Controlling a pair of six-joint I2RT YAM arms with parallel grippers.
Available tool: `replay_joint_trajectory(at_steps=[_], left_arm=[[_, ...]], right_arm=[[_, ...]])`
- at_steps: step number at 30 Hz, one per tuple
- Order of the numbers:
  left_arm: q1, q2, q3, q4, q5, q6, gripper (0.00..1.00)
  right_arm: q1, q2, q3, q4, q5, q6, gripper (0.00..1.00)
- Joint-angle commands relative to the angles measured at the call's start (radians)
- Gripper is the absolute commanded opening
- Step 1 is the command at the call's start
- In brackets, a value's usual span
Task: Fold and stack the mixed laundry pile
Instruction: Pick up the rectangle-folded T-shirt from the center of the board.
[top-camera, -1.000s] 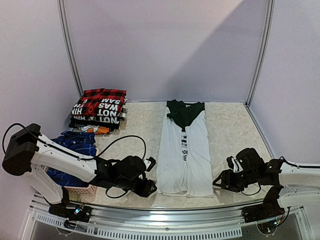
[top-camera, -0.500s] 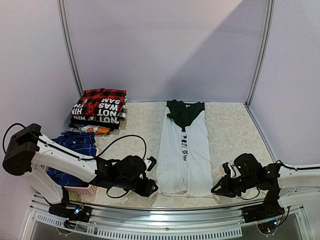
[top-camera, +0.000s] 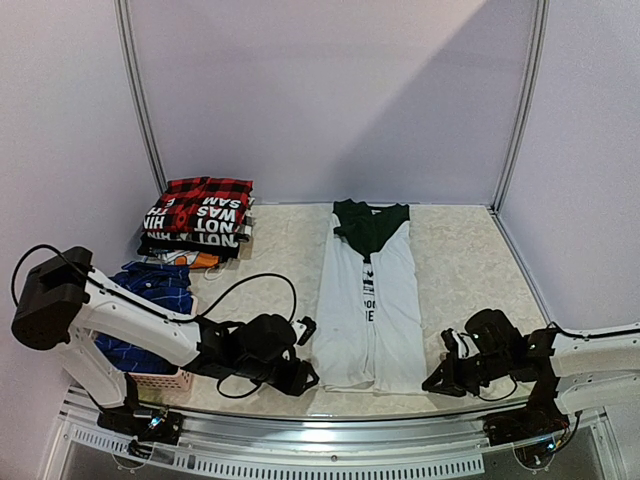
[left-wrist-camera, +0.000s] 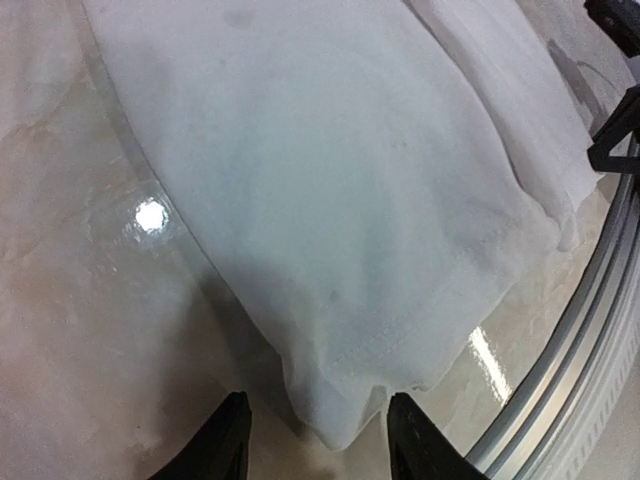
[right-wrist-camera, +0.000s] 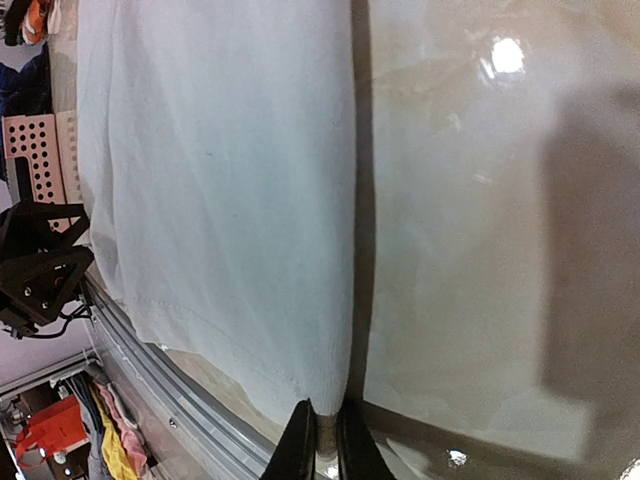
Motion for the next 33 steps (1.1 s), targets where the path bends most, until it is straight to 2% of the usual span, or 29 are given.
replay_joint_trajectory(at_steps=[1, 5, 11, 15, 22, 27, 30, 33], left_arm=[[-0.015, 0.031, 0.009, 0.024, 0.013, -0.007, 0.48], [-0.016, 0.04, 0.007, 0.035, 0.016, -0.011, 0.45], [-0.016, 0.069, 0.004, 0.076, 0.039, -0.021, 0.27], [-0.016, 0.082, -0.009, 0.127, 0.048, -0.03, 0.01], [-0.036, 0.054, -0.037, 0.13, 0.085, -0.048, 0.0], [-0.092, -0.02, -0.04, 0.044, 0.031, -0.068, 0.0], [-0.137, -0.059, -0.032, -0.009, -0.005, -0.079, 0.0], [-0.161, -0.075, -0.024, -0.042, -0.032, -0.082, 0.0]], right_arm=[[0.009, 0.012, -0.024, -0.041, 0.002, -0.012, 0.07], [0.009, 0.024, -0.024, -0.036, 0.003, -0.02, 0.0], [0.01, 0.051, -0.016, -0.026, 0.0, -0.037, 0.0], [0.009, 0.067, -0.005, -0.041, -0.001, -0.046, 0.0], [0.014, 0.057, 0.016, -0.162, -0.022, -0.048, 0.0], [0.059, -0.061, 0.045, -0.294, 0.004, -0.01, 0.0], [0.11, -0.137, 0.07, -0.321, 0.039, 0.039, 0.0], [0.15, -0.147, 0.092, -0.336, 0.062, 0.064, 0.0]])
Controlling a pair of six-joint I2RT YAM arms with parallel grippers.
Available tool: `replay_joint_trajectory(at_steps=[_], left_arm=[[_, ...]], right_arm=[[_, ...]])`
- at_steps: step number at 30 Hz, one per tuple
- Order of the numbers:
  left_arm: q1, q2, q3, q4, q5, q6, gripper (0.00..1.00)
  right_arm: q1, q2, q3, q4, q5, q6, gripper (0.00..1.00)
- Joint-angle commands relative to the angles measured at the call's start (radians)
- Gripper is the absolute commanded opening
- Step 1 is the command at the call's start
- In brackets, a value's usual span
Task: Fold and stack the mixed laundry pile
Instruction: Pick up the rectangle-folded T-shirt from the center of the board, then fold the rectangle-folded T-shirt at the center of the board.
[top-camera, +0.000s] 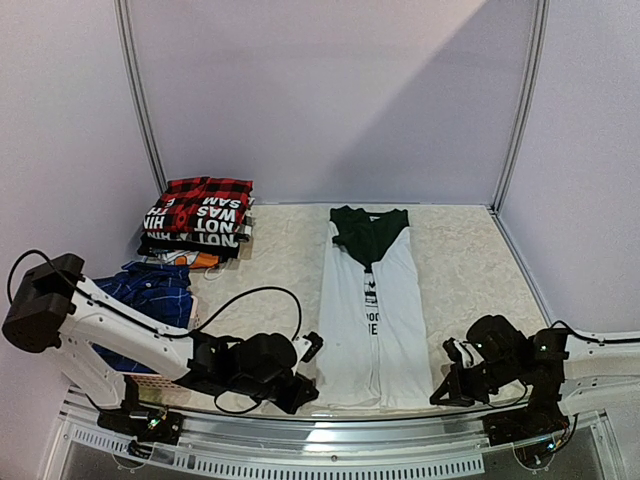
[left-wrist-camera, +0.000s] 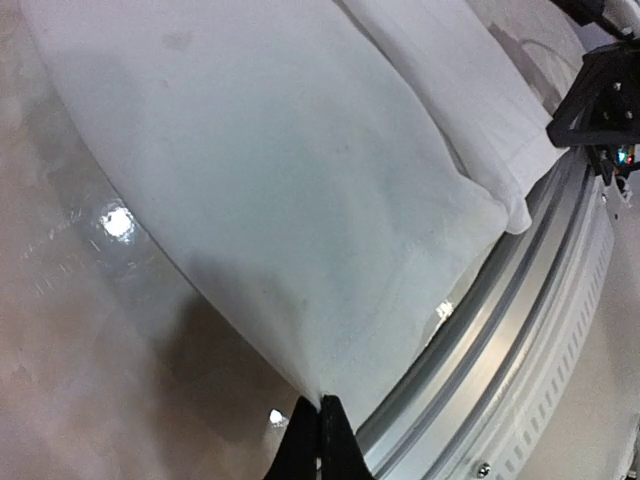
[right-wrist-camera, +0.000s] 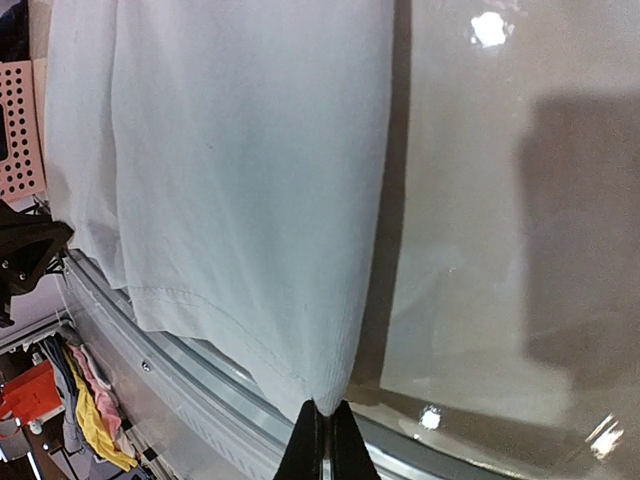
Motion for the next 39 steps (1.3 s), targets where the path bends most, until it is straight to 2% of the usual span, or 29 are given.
replay_joint_trajectory(at_steps=[1, 11, 20, 32, 39], left_arm=[[-0.044, -0.036, 0.005, -0.083, -0.048, -0.016, 0.0], [-0.054, -0.038, 0.024, -0.083, -0.089, -0.012, 0.0], [-0.051, -0.038, 0.097, -0.13, -0.144, 0.025, 0.0], [-0.01, -0.064, 0.166, -0.198, -0.199, 0.062, 0.0], [0.04, -0.069, 0.226, -0.236, -0.223, 0.106, 0.0]], right_arm=[[0.054, -0.011, 0.052, -0.095, 0.053, 0.053, 0.0], [0.084, 0.029, 0.081, -0.077, 0.133, 0.039, 0.0], [0.084, 0.06, 0.188, -0.063, 0.21, -0.008, 0.0], [0.084, 0.071, 0.304, -0.108, 0.422, -0.038, 0.0], [0.084, 0.098, 0.425, -0.2, 0.603, -0.067, 0.0]])
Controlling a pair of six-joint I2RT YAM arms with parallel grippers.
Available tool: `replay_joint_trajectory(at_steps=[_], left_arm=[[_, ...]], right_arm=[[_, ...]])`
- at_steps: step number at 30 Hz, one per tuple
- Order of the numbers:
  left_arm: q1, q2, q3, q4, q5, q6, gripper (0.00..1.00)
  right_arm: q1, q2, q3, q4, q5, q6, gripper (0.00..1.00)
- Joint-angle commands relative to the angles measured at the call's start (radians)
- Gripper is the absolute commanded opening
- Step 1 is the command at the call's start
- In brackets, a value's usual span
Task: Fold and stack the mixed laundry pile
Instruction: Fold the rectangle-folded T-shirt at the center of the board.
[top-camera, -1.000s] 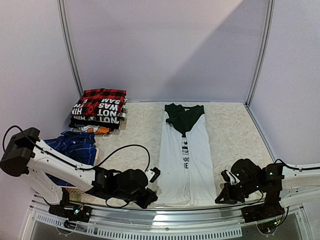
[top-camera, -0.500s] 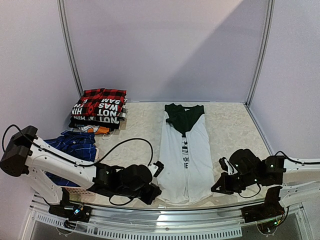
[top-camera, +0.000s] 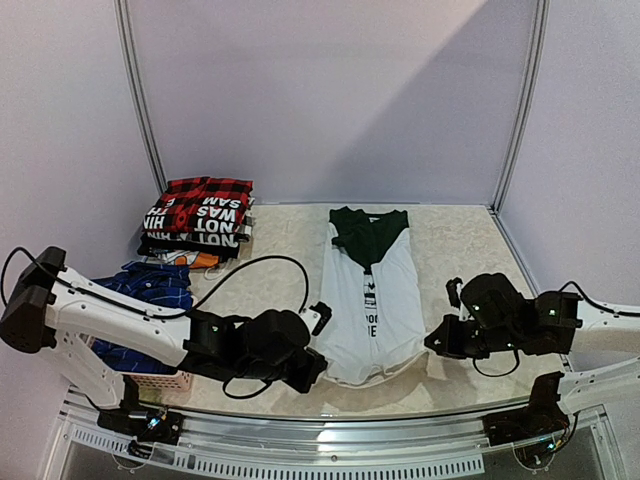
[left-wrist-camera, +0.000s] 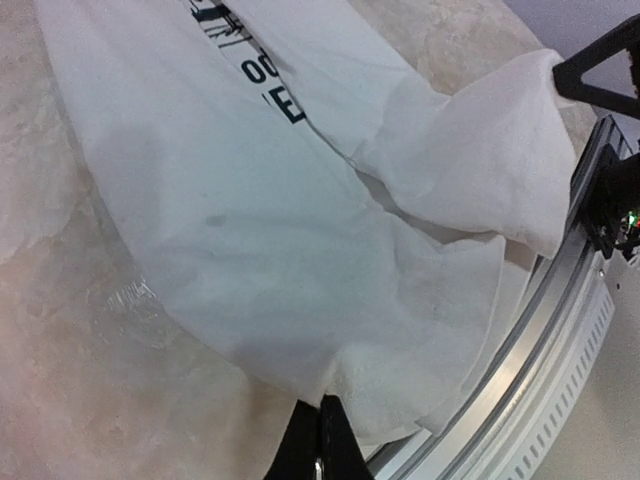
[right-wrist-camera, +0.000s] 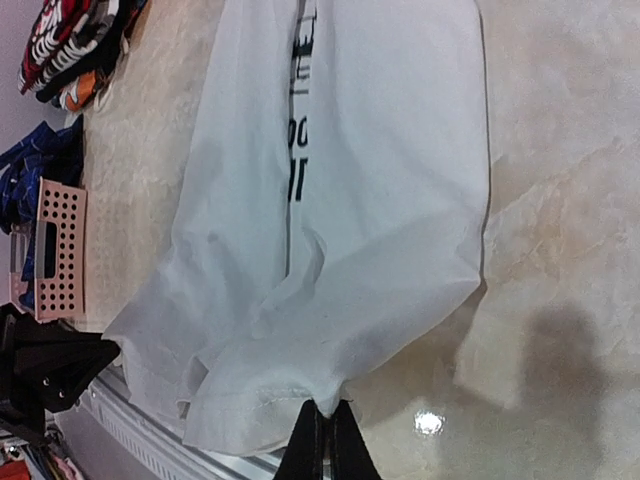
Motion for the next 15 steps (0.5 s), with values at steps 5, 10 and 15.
replay_joint_trajectory(at_steps=[5, 10, 15], left_arm=[[0.085, -0.044, 0.078, -0.067, -0.037, 0.094, 0.0], [0.139, -0.038, 0.156, -0.129, -0.043, 0.143, 0.0], [0.189, -0.029, 0.226, -0.167, -0.031, 0.184, 0.0]], right_arm=[[0.005, 0.085, 0.159, -0.091, 0.219, -0.073, 0.0], [0.005, 0.146, 0.236, -0.124, 0.308, -0.104, 0.0], [-0.001, 0.176, 0.282, -0.13, 0.389, -0.121, 0.0]])
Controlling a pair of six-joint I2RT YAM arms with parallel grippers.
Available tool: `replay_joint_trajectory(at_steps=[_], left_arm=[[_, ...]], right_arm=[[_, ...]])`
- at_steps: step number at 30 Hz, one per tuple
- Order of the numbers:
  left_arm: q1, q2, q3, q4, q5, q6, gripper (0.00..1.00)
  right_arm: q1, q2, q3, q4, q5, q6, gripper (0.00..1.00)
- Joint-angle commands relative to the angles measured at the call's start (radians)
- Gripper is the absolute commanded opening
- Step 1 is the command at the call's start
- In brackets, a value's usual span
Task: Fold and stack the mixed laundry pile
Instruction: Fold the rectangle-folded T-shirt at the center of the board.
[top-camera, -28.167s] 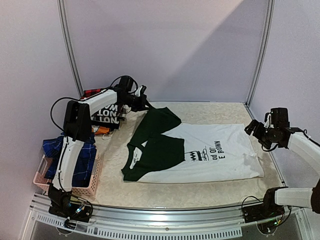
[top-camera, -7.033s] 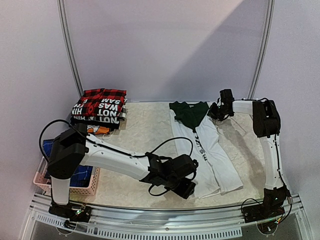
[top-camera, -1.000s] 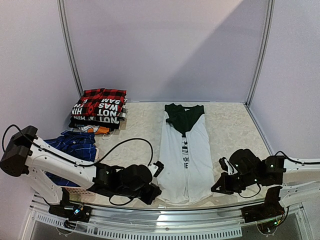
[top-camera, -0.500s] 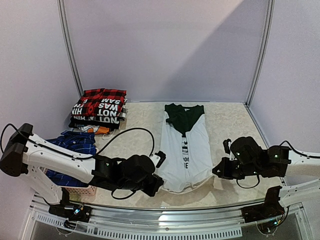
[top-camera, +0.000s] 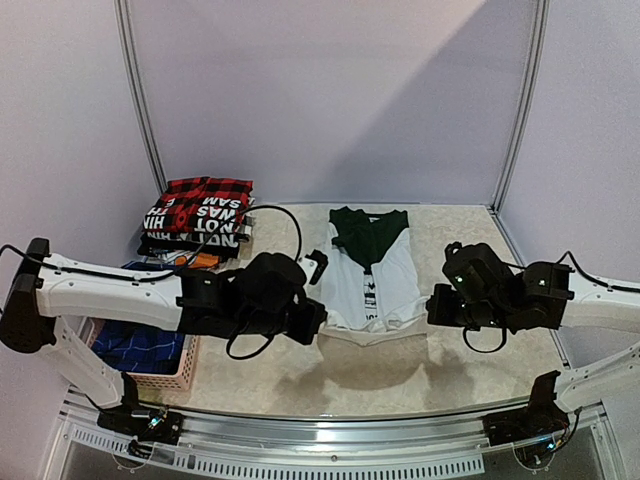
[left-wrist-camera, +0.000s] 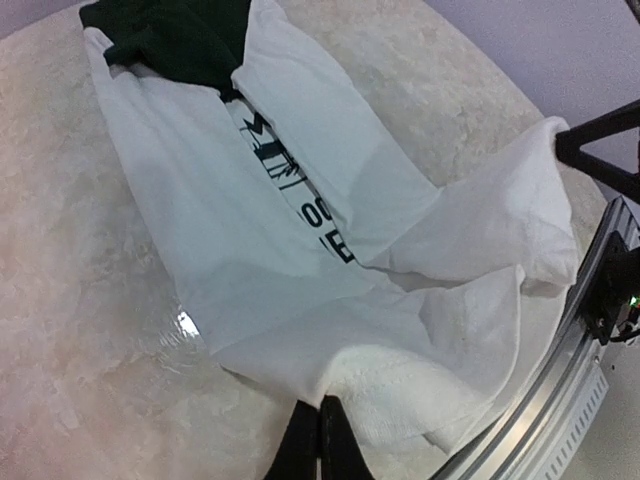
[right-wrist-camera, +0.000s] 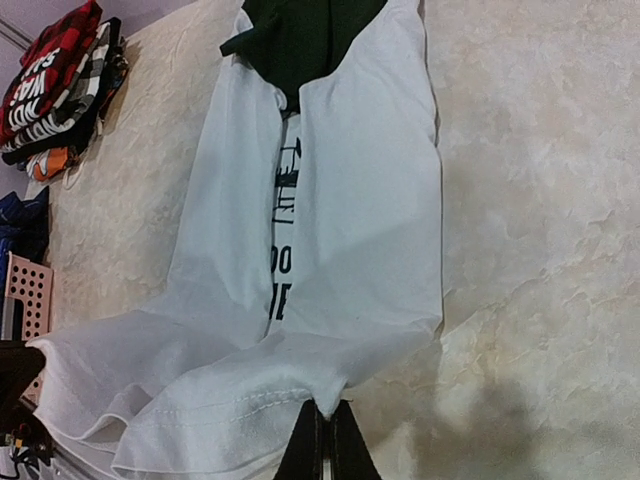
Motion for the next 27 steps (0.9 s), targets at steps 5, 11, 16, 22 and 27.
replay_joint_trajectory(at_steps=[5, 11, 16, 22, 27], left_arm=[[0.084, 0.013, 0.104, -0.08, 0.022, 0.085, 0.0], [0.14, 0.04, 0.167, -0.091, 0.057, 0.116, 0.0], [0.173, 0.074, 0.222, -0.115, 0.084, 0.137, 0.0], [0.221, 0.128, 0.266, -0.124, 0.123, 0.147, 0.0], [0.262, 0.2, 0.316, -0.13, 0.166, 0.155, 0.0]], right_arm=[[-0.015, 0.026, 0.083, -0.027, 0.177, -0.049, 0.0], [-0.048, 0.037, 0.126, -0.012, 0.225, -0.086, 0.0], [-0.085, 0.052, 0.154, 0.017, 0.221, -0.134, 0.0], [-0.138, 0.109, 0.182, 0.053, 0.179, -0.179, 0.0], [-0.206, 0.179, 0.188, 0.108, 0.118, -0.206, 0.0]])
